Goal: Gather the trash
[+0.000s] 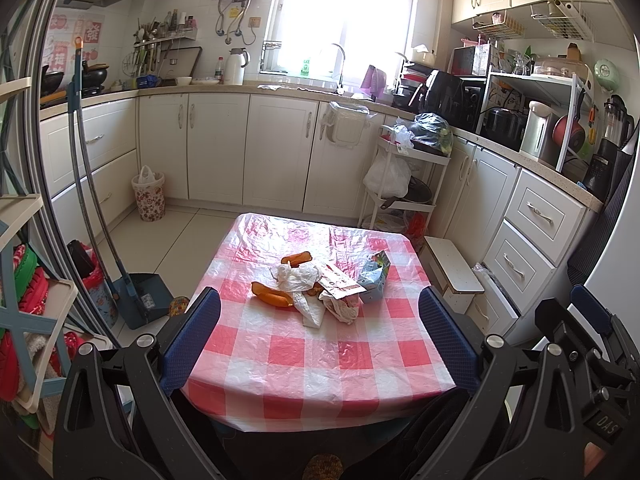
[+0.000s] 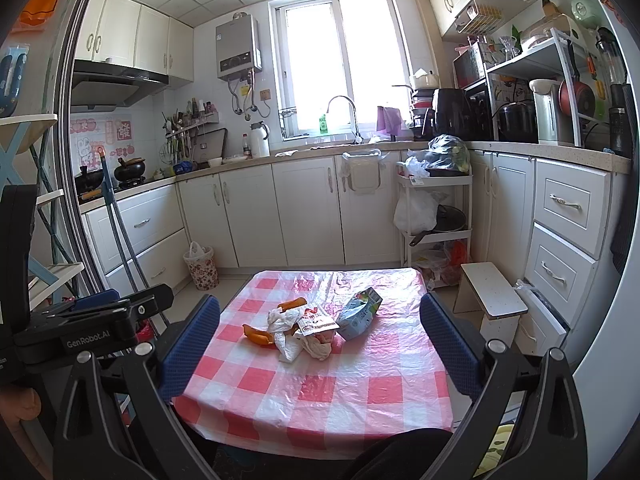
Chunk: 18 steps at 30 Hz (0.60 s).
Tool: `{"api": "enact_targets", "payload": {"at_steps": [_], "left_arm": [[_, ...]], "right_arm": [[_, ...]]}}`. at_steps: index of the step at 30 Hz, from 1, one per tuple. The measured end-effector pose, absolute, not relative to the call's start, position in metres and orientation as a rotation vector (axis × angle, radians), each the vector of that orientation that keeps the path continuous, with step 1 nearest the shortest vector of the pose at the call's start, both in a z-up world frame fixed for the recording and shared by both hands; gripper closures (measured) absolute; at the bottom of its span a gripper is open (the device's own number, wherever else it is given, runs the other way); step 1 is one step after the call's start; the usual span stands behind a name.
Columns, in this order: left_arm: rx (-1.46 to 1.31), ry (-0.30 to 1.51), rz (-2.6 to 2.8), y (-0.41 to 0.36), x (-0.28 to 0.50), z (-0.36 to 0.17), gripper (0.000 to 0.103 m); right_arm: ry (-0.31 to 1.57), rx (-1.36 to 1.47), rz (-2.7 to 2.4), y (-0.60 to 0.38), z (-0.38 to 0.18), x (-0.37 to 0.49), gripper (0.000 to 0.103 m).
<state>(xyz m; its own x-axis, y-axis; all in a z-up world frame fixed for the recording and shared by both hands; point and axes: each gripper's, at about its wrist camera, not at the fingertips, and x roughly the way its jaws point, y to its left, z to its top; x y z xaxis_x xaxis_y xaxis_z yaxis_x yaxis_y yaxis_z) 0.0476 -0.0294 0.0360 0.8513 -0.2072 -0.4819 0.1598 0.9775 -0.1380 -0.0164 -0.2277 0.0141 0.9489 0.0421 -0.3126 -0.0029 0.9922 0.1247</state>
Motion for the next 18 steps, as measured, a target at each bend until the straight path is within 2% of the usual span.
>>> {"api": "enact_targets", "payload": {"at_steps": [18], "left_arm": [[-0.097,0.516,-0.194,-0.0286,0.0478,0.0363,0.007]], "right_arm": [[0.319,0.123,0.026,-0.2246,0.0146,-0.0157,0.007]]}}
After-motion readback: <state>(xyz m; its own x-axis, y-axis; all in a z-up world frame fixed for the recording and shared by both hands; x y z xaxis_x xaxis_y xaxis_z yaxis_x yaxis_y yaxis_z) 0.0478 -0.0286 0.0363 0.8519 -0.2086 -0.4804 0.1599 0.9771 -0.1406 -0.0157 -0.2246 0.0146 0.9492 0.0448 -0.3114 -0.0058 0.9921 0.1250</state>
